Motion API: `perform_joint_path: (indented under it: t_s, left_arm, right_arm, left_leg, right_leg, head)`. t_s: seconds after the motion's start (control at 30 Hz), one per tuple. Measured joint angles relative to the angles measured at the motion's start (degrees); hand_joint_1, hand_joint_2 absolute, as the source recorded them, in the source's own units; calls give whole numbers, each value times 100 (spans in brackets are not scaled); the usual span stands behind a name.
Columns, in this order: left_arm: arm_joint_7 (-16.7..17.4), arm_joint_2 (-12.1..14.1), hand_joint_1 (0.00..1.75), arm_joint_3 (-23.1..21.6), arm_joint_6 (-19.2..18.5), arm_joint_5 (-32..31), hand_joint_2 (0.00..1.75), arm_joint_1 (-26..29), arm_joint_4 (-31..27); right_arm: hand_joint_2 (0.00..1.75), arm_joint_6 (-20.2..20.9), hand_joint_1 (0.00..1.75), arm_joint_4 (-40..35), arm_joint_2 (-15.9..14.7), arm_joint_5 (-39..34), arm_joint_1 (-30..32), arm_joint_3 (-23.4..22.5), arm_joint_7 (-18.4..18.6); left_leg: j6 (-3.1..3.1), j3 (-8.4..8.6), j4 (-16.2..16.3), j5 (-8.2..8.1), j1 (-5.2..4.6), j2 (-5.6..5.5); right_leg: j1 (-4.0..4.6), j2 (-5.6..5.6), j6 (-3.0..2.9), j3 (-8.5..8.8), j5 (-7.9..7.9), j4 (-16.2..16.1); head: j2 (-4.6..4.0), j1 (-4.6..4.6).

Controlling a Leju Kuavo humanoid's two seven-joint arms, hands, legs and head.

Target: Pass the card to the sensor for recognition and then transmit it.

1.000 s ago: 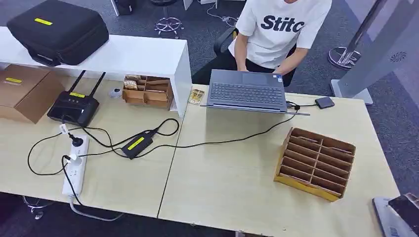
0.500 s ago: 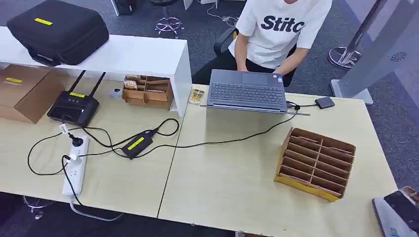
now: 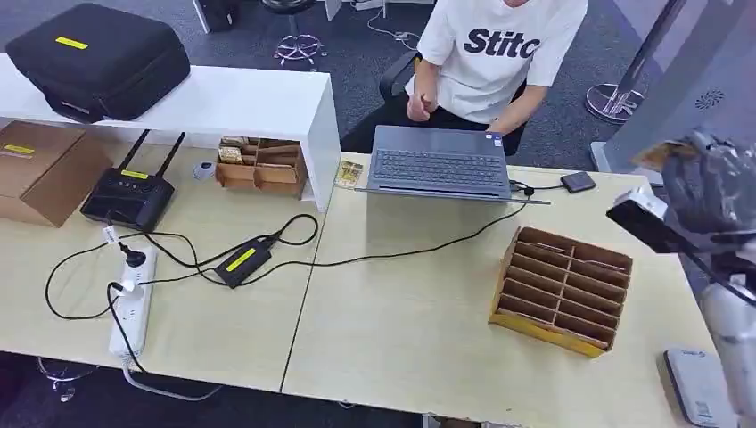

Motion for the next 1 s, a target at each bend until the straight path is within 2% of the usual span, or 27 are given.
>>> perform_joint_path:
  t_s: [0.07,0.17,0.33,0.47,0.63,0.87,0.9,0.93,1.0]
  left_arm:
    - [59,15,0,-59,-73,-59,175,-3,-95]
    - [116,31,0,-105,-140,-144,175,-5,-184]
    - [136,48,0,-210,-188,-197,175,4,-276]
    - [180,68,0,-269,-241,-278,175,-19,-341]
    - [182,68,0,-326,-256,-291,175,-36,-381]
    - [241,68,0,-367,-254,-306,175,-25,-385]
    - [245,68,0,-365,-254,-306,175,-26,-385]
    - [247,68,0,-367,-254,-306,175,-28,-385]
    - [249,68,0,-367,-254,-291,175,-27,-385]
  right_arm:
    - [175,0,175,362,234,73,-862,677,216]
    - [175,125,175,874,680,189,-1679,1500,503]
    - [175,304,175,1520,1281,447,-2601,2333,810]
    - [175,572,175,2390,1965,768,-3218,3026,1159]
    - [175,584,175,3107,2520,845,-3461,3465,1228]
    - [175,649,175,3533,2758,843,-3537,3692,1203]
    - [175,675,140,3570,2782,845,-3537,3731,1203]
    - [175,702,0,3596,2805,845,-3536,3766,1197]
    - [175,776,0,3648,2858,849,-3536,3845,1184]
  left_leg:
    - [1,-1,-1,16,1,-14]
    - [-13,-3,-2,25,9,-33]
    - [-17,-23,-6,27,9,-54]
    - [-18,-23,-7,27,9,-50]
    - [-18,-23,-7,27,9,-59]
    - [-18,-27,-7,27,6,-70]
    - [-18,-26,-6,27,5,-67]
    - [-18,-26,-6,27,5,-67]
    - [-18,-26,-6,27,6,-69]
  right_leg:
    - [1,-10,-1,0,0,3]
    - [6,-29,-3,-1,-1,6]
    - [13,-46,-9,-16,-5,9]
    - [12,-41,-10,-22,-6,10]
    - [13,-54,-11,-22,-7,9]
    - [11,-65,-10,-18,-6,3]
    - [10,-62,-10,-19,-6,2]
    - [10,-61,-10,-19,-6,2]
    - [11,-64,-10,-19,-6,2]
  head:
    - [0,0]
    - [0,-6]
    - [0,-6]
    - [0,-2]
    - [0,-4]
    - [0,-2]
    - [0,-2]
    - [0,-4]
    - [0,-4]
